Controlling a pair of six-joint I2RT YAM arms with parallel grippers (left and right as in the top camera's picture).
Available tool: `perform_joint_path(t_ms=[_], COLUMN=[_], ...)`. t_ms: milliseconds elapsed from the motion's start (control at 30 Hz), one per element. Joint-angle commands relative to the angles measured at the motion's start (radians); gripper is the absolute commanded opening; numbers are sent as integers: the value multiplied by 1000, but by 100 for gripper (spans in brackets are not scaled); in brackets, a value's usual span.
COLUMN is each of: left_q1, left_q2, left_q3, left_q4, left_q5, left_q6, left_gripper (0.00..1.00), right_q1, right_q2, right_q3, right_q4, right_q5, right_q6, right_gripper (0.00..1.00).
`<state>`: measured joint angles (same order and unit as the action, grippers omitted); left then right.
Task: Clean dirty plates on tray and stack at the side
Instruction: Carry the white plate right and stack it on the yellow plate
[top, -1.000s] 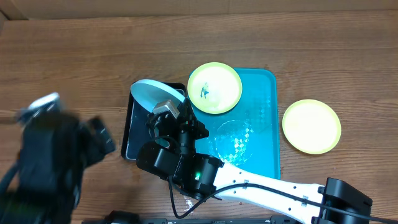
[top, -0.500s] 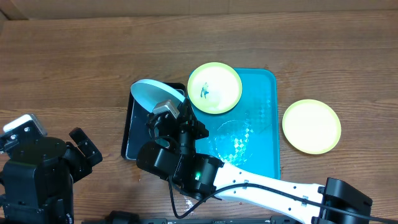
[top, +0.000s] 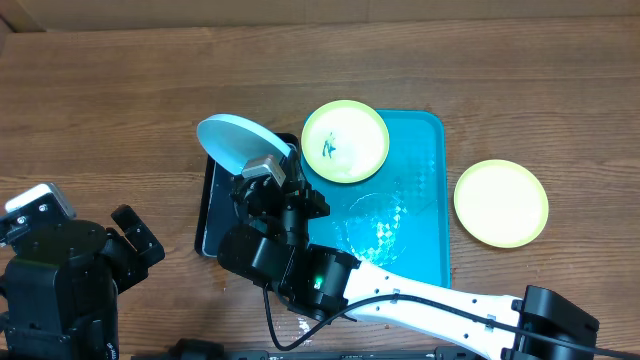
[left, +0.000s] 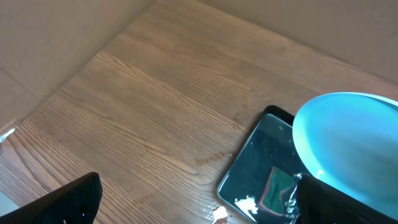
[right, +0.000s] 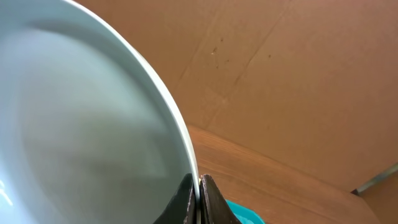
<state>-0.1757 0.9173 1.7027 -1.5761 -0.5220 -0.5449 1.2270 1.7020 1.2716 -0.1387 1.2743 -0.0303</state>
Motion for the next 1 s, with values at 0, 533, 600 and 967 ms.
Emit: perform_joint_path(t_ms=[0, 533, 600, 967], left_q1=[5, 5, 5, 5], left_q2=[3, 3, 3, 3], left_q3=[8, 8, 8, 8], left_q4=[2, 2, 2, 2], left_q5=[-28, -28, -28, -28], left_q6=[-12, -12, -12, -13], left_gripper=[100, 100, 100, 100], right_q1=[-45, -617, -737, -1598], right_q2=[-36, -317, -379, -420], right_q3=[20, 20, 20, -46], right_q4=[-6, -521, -597, -1083], right_q5=[19, -1271, -1371, -1433], right_q6=[79, 712, 712, 462], right_gripper=[4, 4, 4, 4])
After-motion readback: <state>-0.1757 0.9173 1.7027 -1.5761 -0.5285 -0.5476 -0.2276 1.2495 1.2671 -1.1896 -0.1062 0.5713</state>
